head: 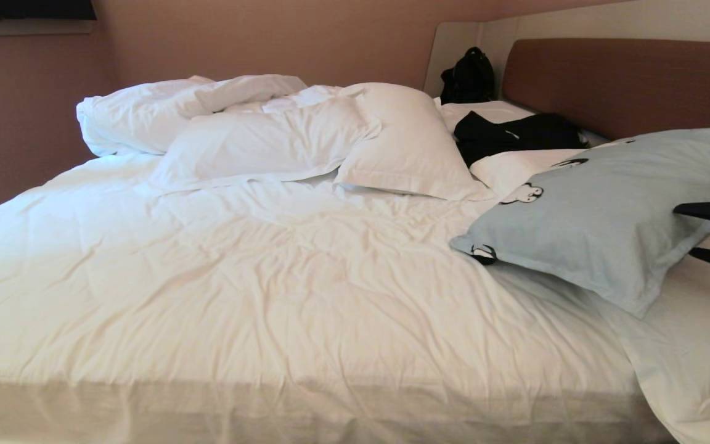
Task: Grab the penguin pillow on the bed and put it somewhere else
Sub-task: Place the pillow at the bedside
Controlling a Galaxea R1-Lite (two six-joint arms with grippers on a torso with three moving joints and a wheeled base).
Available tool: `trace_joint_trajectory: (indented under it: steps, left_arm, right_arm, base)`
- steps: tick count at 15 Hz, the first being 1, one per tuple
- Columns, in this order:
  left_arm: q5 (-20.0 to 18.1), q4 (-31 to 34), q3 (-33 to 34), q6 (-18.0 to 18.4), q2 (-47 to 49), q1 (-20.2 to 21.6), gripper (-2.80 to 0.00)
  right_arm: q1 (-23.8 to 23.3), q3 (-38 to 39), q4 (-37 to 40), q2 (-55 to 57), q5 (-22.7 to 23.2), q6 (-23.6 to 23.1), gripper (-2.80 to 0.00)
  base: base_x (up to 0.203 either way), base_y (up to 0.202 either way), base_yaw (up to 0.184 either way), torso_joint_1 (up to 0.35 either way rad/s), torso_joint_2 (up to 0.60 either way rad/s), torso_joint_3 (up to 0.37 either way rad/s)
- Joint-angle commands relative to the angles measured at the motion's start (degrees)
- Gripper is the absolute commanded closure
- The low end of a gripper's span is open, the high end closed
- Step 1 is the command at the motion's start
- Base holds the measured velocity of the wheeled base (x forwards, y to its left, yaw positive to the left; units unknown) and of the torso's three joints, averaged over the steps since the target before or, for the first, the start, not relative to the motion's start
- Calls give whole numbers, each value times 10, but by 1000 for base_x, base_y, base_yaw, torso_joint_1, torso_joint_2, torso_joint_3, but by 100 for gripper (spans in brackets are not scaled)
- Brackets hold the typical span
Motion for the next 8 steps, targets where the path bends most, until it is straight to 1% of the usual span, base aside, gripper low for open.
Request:
trace_joint_trajectory:
  steps: [1,5,8]
  left_arm:
    - [0,0,1,0,0,0,0]
    - [0,0,1,0,0,0,0]
    - [0,0,1,0,0,0,0]
  right_arm:
    - [0,4,0,-10,4,2,-280]
    - [4,4,0,-5,6,8,-280]
    - [23,-35,-6,9,7,56,-280]
  base:
    - [0,0,0,0,0,0]
    - [0,0,0,0,0,0]
    - [0,0,0,0,0,0]
